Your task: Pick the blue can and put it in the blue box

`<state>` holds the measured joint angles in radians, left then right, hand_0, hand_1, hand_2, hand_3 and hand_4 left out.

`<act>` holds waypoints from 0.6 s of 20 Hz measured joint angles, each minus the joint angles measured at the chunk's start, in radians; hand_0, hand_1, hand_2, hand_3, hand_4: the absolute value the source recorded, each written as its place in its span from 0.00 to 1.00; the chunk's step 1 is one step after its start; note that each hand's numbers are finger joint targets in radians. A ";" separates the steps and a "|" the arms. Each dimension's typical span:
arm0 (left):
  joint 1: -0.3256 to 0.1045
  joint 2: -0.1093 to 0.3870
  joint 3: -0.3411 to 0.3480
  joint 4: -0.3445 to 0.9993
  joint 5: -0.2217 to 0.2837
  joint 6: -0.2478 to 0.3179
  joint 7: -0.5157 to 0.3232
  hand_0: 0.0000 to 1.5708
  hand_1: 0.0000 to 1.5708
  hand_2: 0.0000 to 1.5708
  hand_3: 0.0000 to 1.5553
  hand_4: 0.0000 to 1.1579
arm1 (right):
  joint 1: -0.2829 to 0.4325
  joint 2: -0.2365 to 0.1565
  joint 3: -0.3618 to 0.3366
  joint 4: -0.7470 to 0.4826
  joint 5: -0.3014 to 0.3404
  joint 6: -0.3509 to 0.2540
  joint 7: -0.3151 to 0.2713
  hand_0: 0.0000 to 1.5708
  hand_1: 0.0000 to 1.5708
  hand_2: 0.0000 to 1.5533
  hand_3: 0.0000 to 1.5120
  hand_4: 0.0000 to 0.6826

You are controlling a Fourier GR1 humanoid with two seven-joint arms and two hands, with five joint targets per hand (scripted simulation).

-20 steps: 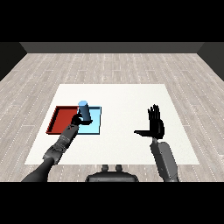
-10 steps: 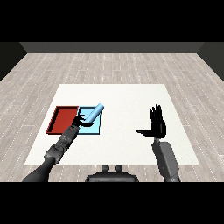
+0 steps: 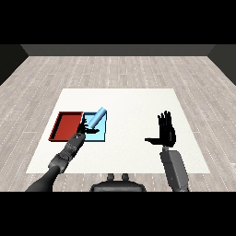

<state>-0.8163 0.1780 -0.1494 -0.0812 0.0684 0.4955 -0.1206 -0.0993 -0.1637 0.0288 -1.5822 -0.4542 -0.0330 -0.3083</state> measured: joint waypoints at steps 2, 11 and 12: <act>0.016 0.001 0.039 -0.045 0.034 0.073 -0.070 0.00 0.00 0.00 0.00 0.00 | 0.003 -0.003 -0.004 -0.006 -0.007 0.008 0.002 0.00 0.00 0.00 0.00 0.00; 0.122 -0.003 0.114 -0.377 0.120 0.011 -0.484 0.00 0.00 0.00 0.00 0.00 | -0.021 -0.008 0.001 -0.012 -0.003 0.007 0.029 0.00 0.00 0.00 0.00 0.00; 0.141 -0.018 0.112 -0.422 0.128 -0.009 -0.518 0.00 0.00 0.00 0.00 0.00 | -0.022 -0.018 -0.003 -0.015 -0.002 0.010 0.038 0.00 0.00 0.00 0.00 0.00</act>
<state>-0.6748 0.1600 -0.0376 -0.5028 0.1960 0.4867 -0.6381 -0.1215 -0.1820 0.0257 -1.5975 -0.4565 -0.0235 -0.2707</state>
